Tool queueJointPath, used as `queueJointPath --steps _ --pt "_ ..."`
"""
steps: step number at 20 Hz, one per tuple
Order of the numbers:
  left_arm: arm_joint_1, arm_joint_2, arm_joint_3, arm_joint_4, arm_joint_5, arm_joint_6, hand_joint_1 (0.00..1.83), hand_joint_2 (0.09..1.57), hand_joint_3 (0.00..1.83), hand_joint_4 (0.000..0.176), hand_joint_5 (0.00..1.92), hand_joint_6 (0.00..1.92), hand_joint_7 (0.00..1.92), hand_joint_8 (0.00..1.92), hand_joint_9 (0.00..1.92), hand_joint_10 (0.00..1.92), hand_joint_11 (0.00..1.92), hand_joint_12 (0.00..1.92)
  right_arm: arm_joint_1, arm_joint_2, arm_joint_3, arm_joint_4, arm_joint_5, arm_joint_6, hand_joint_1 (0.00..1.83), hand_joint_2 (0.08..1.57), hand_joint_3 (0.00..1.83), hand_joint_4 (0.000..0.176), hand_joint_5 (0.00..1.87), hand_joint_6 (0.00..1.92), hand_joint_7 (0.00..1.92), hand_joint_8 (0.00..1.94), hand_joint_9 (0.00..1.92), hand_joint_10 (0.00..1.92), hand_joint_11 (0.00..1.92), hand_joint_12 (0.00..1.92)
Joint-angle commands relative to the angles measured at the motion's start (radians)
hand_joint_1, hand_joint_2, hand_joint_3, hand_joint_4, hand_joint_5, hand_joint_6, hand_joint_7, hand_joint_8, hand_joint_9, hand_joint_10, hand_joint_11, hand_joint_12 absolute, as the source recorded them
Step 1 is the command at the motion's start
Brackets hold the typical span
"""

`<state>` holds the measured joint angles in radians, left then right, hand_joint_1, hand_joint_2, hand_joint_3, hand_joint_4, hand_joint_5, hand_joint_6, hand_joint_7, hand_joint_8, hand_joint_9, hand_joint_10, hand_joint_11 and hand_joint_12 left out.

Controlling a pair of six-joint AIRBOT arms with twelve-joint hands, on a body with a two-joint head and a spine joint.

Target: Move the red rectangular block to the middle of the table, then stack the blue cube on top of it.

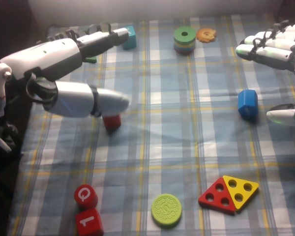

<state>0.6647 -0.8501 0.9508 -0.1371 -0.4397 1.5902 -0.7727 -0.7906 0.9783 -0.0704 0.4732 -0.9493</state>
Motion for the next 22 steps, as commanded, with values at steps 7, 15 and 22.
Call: queueJointPath --steps 7,15,22 --pt "0.001 0.011 -0.011 -0.073 -0.101 0.096 0.71 1.0 0.0 0.04 0.0 0.0 0.0 0.0 0.0 0.0 0.0 0.0 0.013 0.004 -0.009 0.034 0.163 -0.005 0.43 1.15 0.0 0.048 0.0 0.0 0.0 0.0 0.0 0.0 0.0 0.73" --pt "0.001 -0.051 0.064 -0.289 -0.007 0.297 0.77 0.99 0.0 0.0 0.25 0.02 0.07 0.01 0.0 0.0 0.0 0.0 0.008 0.004 -0.01 0.04 0.166 -0.005 0.41 1.18 0.0 0.05 0.0 0.0 0.0 0.0 0.0 0.0 0.0 0.0" --pt "0.026 -0.088 0.092 -0.329 0.009 0.308 0.75 1.01 0.0 0.0 0.35 0.01 0.36 0.04 0.22 0.06 0.0 0.0 0.004 0.003 -0.011 0.042 0.166 -0.005 0.37 1.18 0.0 0.068 0.0 0.0 0.0 0.0 0.0 0.0 0.01 0.0"
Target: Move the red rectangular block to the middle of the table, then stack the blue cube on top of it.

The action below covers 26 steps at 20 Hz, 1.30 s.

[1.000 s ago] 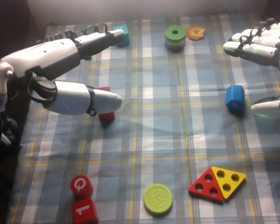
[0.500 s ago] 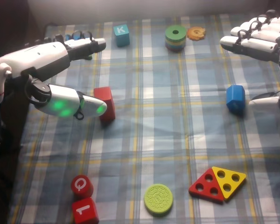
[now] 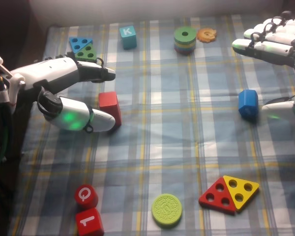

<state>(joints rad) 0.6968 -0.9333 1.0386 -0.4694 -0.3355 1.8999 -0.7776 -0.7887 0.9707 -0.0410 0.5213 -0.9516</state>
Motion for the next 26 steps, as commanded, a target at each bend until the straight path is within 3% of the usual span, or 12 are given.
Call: queueJointPath --steps 1,4,6,8,9,10,11,12,17,20,25,26 --pt "-0.005 -0.008 0.007 0.002 -0.095 -0.002 0.76 1.01 0.0 0.0 0.37 0.01 0.39 0.02 0.24 0.06 0.0 0.0 0.008 0.001 -0.003 0.013 0.118 -0.003 0.38 1.19 0.01 0.063 0.0 0.0 0.0 0.0 0.0 0.0 0.02 0.01" --pt "0.002 -0.025 0.022 -0.016 -0.092 -0.002 0.74 1.02 0.01 0.0 0.44 0.03 0.43 0.03 0.27 0.06 0.0 0.0 0.007 0.0 -0.003 0.015 0.119 -0.002 0.38 1.2 0.0 0.053 0.0 0.0 0.0 0.0 0.01 0.0 0.0 0.59" --pt "0.007 -0.035 0.028 -0.02 -0.092 0.0 0.75 1.04 0.0 0.0 0.52 0.01 0.49 0.02 0.31 0.06 0.0 0.19 0.005 0.0 -0.003 0.016 0.119 -0.002 0.37 1.2 0.0 0.054 0.0 0.0 0.0 0.0 0.0 0.0 0.0 0.52" --pt "0.009 -0.048 0.036 -0.027 -0.089 0.004 0.83 1.05 0.0 0.0 0.77 0.07 0.78 0.1 0.56 0.2 0.0 1.33 0.005 0.0 -0.003 0.018 0.12 -0.002 0.39 1.19 0.0 0.056 0.0 0.0 0.0 0.0 0.0 0.0 0.0 0.23" --pt "0.009 -0.052 0.038 -0.027 -0.089 0.009 0.85 1.11 0.0 0.0 0.9 0.05 0.87 0.17 0.53 0.45 0.0 1.53 0.004 0.0 -0.003 0.019 0.121 -0.002 0.4 1.19 0.0 0.054 0.0 0.0 0.0 0.0 0.0 0.0 0.0 0.05" --pt "0.008 -0.053 0.036 -0.028 -0.094 0.009 1.01 1.16 0.0 0.0 0.89 0.91 0.97 0.42 0.5 0.84 0.0 1.75 0.003 0.0 -0.003 0.02 0.121 -0.002 0.39 1.2 0.0 0.052 0.0 0.0 0.0 0.0 0.0 0.0 0.02 0.02" --pt "0.005 -0.053 0.033 -0.02 -0.1 0.009 1.15 1.18 0.0 0.0 0.89 0.98 0.86 1.19 0.48 1.07 0.0 1.81 0.002 0.0 -0.003 0.021 0.122 -0.002 0.39 1.2 0.0 0.062 0.0 0.0 0.0 0.0 0.0 0.0 0.02 0.02" --pt "0.0 -0.052 0.029 -0.017 -0.108 0.011 1.18 1.2 0.0 0.0 0.86 1.02 0.82 1.4 0.44 1.19 0.0 1.84 0.001 0.0 -0.003 0.022 0.122 -0.002 0.37 1.2 0.01 0.059 0.0 0.0 0.0 0.0 0.0 0.0 0.02 0.02" --pt "-0.041 -0.033 -0.029 0.072 -0.178 0.011 1.2 1.21 0.0 0.0 0.83 1.03 0.79 1.51 0.38 1.51 0.0 1.92 -0.001 0.0 -0.003 0.022 0.124 -0.002 0.34 1.2 0.0 0.037 0.0 0.0 0.0 0.0 0.0 0.0 0.0 0.4" --pt "-0.091 -0.074 -0.007 0.104 -0.178 0.011 1.19 1.23 0.0 0.0 0.79 1.07 0.77 1.57 0.32 1.61 0.0 1.92 -0.001 -0.001 -0.005 0.022 0.127 -0.002 0.31 1.21 0.0 0.039 0.0 0.0 0.0 0.0 0.0 0.0 0.0 0.17" --pt "-0.179 -0.192 0.093 0.106 -0.088 0.031 1.01 1.23 0.0 0.0 0.77 1.31 0.66 1.64 0.34 1.92 0.02 1.92 -0.003 -0.003 -0.005 0.022 0.13 -0.002 0.33 1.19 0.0 0.049 0.0 0.0 0.0 0.0 0.0 0.0 0.0 0.48" --pt "-0.19 -0.214 0.11 0.07 -0.07 0.083 1.03 1.21 0.0 0.0 0.82 1.25 0.64 1.77 0.34 1.92 0.0 1.92 -0.003 -0.004 -0.005 0.022 0.129 -0.002 0.33 1.18 0.0 0.06 0.0 0.0 0.0 0.0 0.0 0.0 0.0 0.32"
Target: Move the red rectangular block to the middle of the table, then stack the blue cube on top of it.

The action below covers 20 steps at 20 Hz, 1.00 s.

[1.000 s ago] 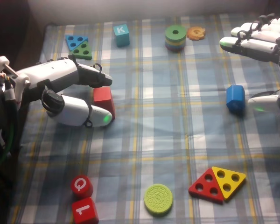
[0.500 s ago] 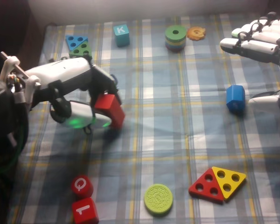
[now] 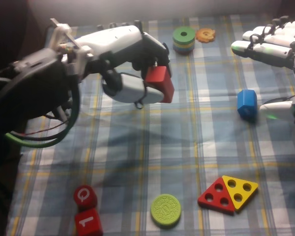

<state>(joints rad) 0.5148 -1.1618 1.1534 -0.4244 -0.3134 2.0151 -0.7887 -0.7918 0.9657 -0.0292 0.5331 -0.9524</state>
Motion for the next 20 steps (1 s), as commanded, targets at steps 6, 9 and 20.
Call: queueJointPath --steps 6,9,20 --pt "-0.035 -0.112 0.112 -0.182 0.013 0.214 1.14 1.13 0.0 0.0 0.98 0.98 0.83 1.63 0.55 1.87 0.16 1.92 0.004 -0.007 0.001 0.009 0.117 -0.002 0.36 1.19 0.0 0.045 0.0 0.0 0.0 0.0 0.0 0.0 0.0 0.05" --pt "-0.017 -0.141 0.135 -0.273 0.017 0.309 1.17 1.23 0.01 0.0 0.76 1.16 0.74 1.65 0.4 1.92 0.05 1.92 0.003 -0.007 0.001 0.009 0.117 -0.002 0.36 1.21 0.01 0.041 0.0 0.0 0.0 0.0 0.0 0.0 0.0 0.04" --pt "0.013 -0.024 -0.025 -0.162 -0.103 0.292 0.81 0.94 0.0 0.175 0.02 0.0 0.0 0.0 0.0 0.0 0.0 0.0 0.002 -0.007 -0.001 0.009 0.118 -0.002 0.4 1.18 0.0 0.072 0.0 0.0 0.0 0.0 0.0 0.0 0.0 0.0"
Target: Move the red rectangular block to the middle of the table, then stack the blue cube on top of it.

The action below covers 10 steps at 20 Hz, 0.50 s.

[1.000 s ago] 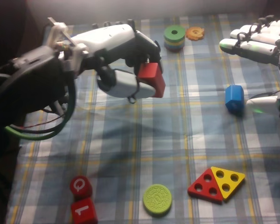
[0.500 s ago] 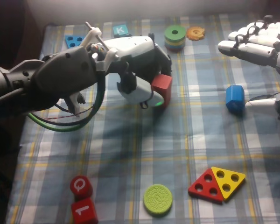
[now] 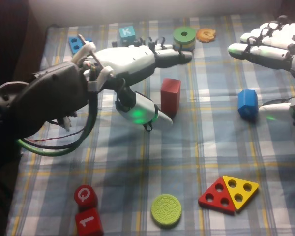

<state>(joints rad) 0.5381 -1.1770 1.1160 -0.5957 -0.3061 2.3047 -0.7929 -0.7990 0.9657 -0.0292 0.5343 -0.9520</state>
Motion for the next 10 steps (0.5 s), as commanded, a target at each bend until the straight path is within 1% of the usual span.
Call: queueJointPath --steps 1,2,3,4,5,6,7,8,9,10 --pt "-0.007 0.016 -0.017 0.045 -0.143 -0.021 0.78 0.95 0.0 0.174 0.0 0.0 0.0 0.0 0.0 0.0 0.0 0.0 0.006 0.0 -0.001 0.009 0.116 -0.002 0.44 1.17 0.0 0.072 0.0 0.0 0.0 0.0 0.0 0.0 0.01 0.0" --pt "-0.004 0.046 -0.048 0.078 -0.175 -0.05 0.67 0.97 0.0 0.176 0.0 0.0 0.0 0.0 0.0 0.0 0.0 0.0 0.006 0.0 -0.001 0.009 0.116 -0.002 0.45 1.17 0.0 0.077 0.0 0.0 0.0 0.0 0.0 0.0 0.01 0.01" --pt "-0.001 0.077 -0.075 0.112 -0.206 -0.09 0.67 0.97 0.0 0.176 0.0 0.0 0.0 0.0 0.0 0.0 0.0 0.0 0.004 -0.002 -0.001 0.009 0.115 -0.002 0.46 1.16 0.0 0.057 0.0 0.0 0.0 0.0 0.0 0.0 0.01 0.01" --pt "0.007 0.121 -0.108 0.165 -0.249 -0.169 0.76 0.97 0.0 0.164 0.0 0.0 0.0 0.0 0.0 0.0 0.0 0.0 0.003 -0.008 0.003 0.011 0.109 -0.002 0.48 1.15 0.0 0.049 0.0 0.0 0.0 0.0 0.0 0.0 0.0 0.0" --pt "0.02 0.162 -0.134 0.215 -0.296 -0.258 0.82 1.0 0.01 0.162 0.0 0.0 0.0 0.0 0.0 0.0 0.0 0.0 0.003 -0.02 0.012 0.02 0.1 -0.002 0.48 1.15 0.0 0.033 0.0 0.0 0.0 0.0 0.0 0.0 0.02 0.01" --pt "0.028 0.183 -0.147 0.238 -0.318 -0.299 0.72 1.07 0.01 0.104 0.0 0.0 0.0 0.0 0.0 0.0 0.0 0.0 0.003 -0.027 0.018 0.024 0.094 -0.002 0.49 1.15 0.0 0.007 0.0 0.0 0.01 0.0 0.02 0.01 0.0 0.36" --pt "0.048 0.22 -0.168 0.281 -0.375 -0.396 0.56 1.14 0.04 0.073 0.0 0.0 0.0 0.0 0.0 0.0 0.0 0.0 0.002 -0.045 0.034 0.036 0.08 -0.002 0.53 1.15 0.0 0.005 0.0 0.0 0.04 0.01 0.03 0.01 0.0 0.6" --pt "0.067 0.246 -0.182 0.308 -0.417 -0.472 0.6 1.25 0.03 0.042 0.0 0.0 0.0 0.0 0.0 0.0 0.0 0.0 0.0 -0.056 0.045 0.045 0.071 -0.002 0.54 1.15 0.0 0.0 0.04 0.01 0.08 0.01 0.07 0.04 0.0 0.87" --pt "0.081 0.262 -0.191 0.327 -0.454 -0.521 0.74 1.31 0.03 0.031 0.0 0.0 0.0 0.0 0.0 0.0 0.0 0.0 -0.002 -0.069 0.057 0.056 0.063 -0.002 0.52 1.15 0.0 0.0 0.09 0.03 0.14 0.03 0.13 0.09 0.0 1.24" --pt "0.101 0.281 -0.204 0.341 -0.497 -0.569 0.76 1.33 0.03 0.031 0.0 0.0 0.0 0.0 0.0 0.0 0.0 0.0 -0.006 -0.085 0.071 0.07 0.056 -0.002 0.53 1.14 0.0 0.0 0.13 0.05 0.18 0.01 0.05 0.36 0.0 1.42"
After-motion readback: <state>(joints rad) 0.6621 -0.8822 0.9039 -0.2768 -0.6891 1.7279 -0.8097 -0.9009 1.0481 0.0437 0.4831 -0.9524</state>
